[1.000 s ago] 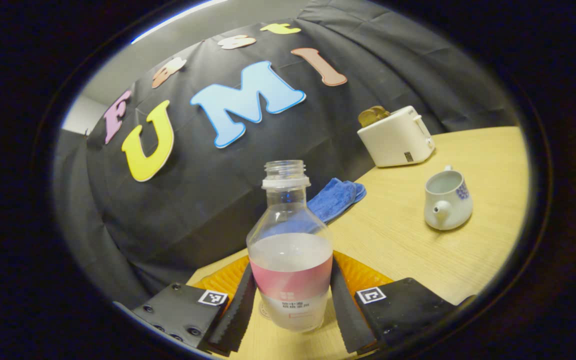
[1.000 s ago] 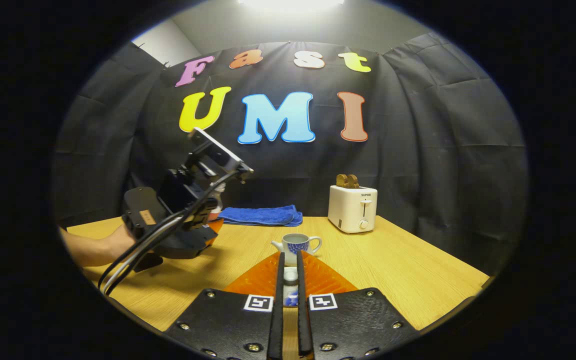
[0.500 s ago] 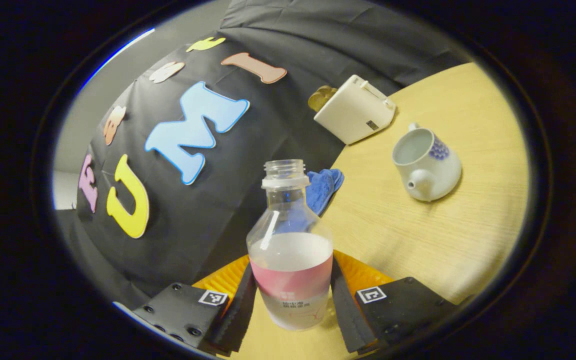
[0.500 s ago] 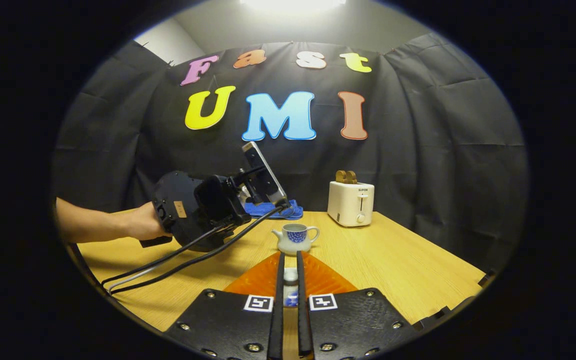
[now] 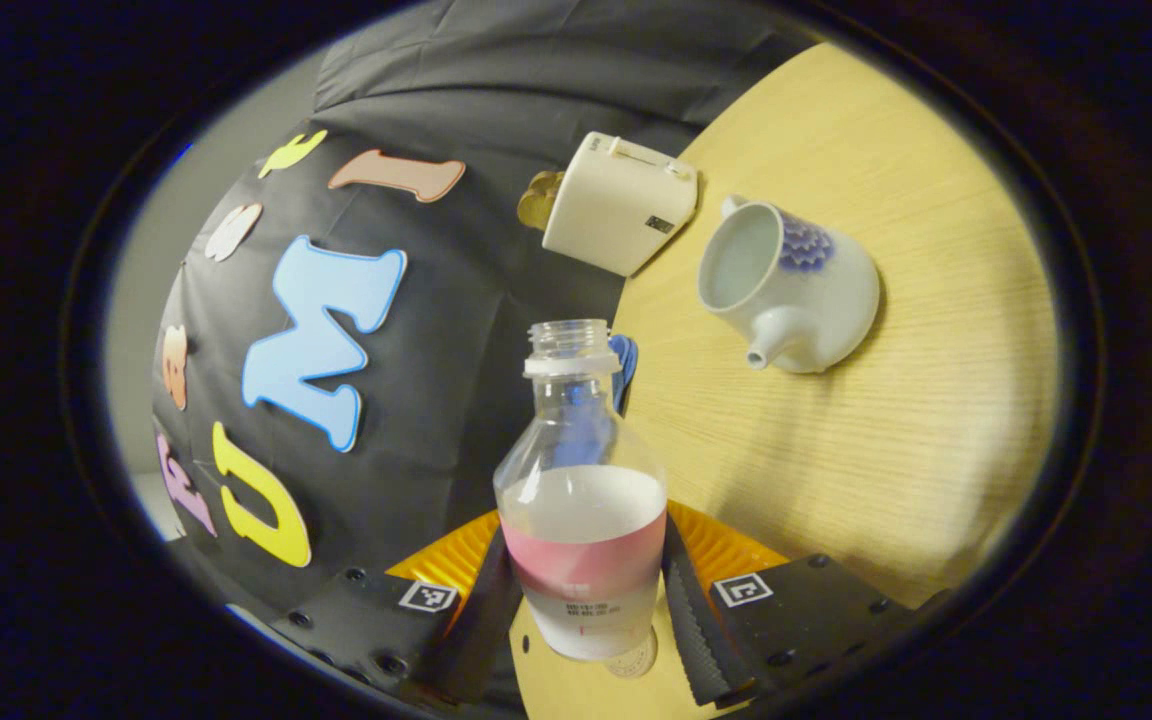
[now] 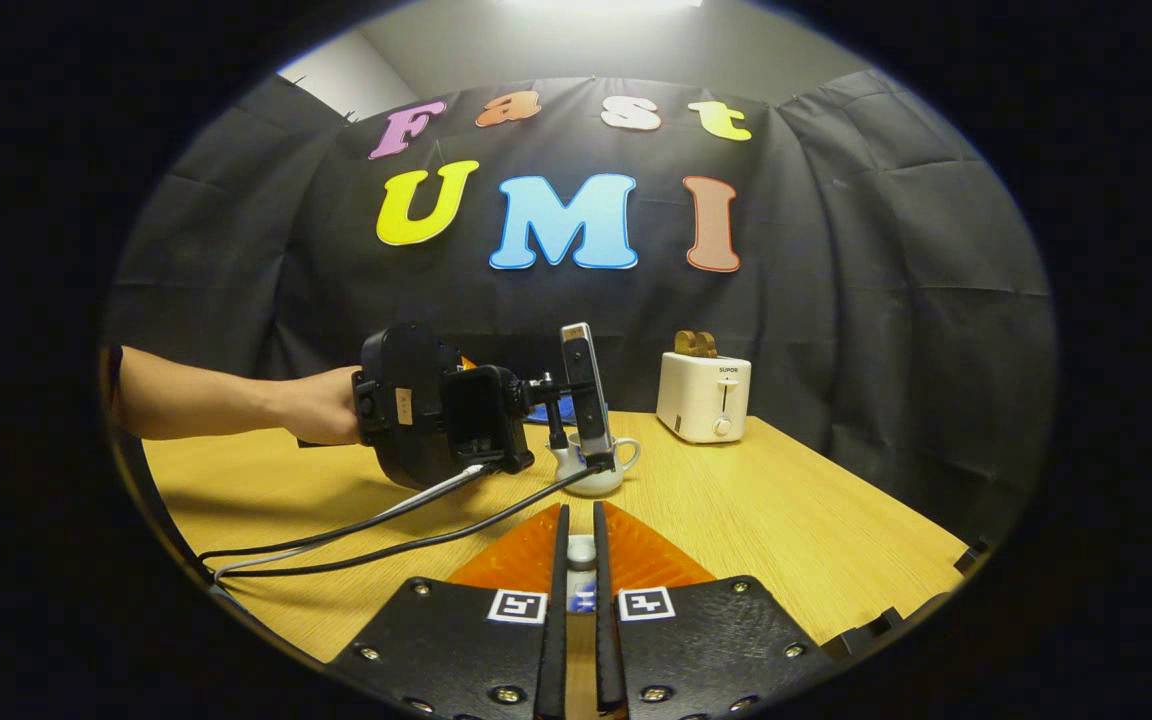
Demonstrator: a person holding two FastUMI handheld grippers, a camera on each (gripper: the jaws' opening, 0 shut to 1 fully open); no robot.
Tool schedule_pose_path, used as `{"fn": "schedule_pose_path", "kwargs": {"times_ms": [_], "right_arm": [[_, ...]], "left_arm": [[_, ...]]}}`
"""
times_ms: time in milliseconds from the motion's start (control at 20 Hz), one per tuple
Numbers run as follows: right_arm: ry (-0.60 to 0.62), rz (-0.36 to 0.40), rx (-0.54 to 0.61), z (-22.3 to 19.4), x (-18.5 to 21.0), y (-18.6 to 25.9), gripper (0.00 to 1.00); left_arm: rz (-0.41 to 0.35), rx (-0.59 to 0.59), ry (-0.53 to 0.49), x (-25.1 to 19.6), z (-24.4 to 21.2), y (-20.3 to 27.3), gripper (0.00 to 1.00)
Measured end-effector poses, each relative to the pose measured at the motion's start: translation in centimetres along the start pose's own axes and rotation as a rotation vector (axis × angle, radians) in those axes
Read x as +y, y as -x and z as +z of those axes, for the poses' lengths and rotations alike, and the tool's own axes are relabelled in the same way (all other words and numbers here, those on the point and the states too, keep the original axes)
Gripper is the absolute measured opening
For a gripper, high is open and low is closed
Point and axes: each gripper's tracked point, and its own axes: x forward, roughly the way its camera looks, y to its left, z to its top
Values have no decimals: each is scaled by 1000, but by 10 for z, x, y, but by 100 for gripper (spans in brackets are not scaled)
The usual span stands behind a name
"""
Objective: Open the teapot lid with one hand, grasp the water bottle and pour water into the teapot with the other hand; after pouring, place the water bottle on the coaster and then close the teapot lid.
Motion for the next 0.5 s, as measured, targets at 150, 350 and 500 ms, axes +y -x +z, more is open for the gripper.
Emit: {"fn": "schedule_pose_path", "kwargs": {"times_ms": [150, 350, 500], "right_arm": [[-8, 0, 6, -2, -1, -1, 12], [-12, -4, -1, -1, -3, -2, 12], [-14, -6, 2, -3, -5, -3, 12]], "left_arm": [[5, -10, -62, 1, 6, 2, 84], [-15, -2, -162, 1, 9, 3, 85], [-18, -10, -209, 0, 12, 4, 85]]}}
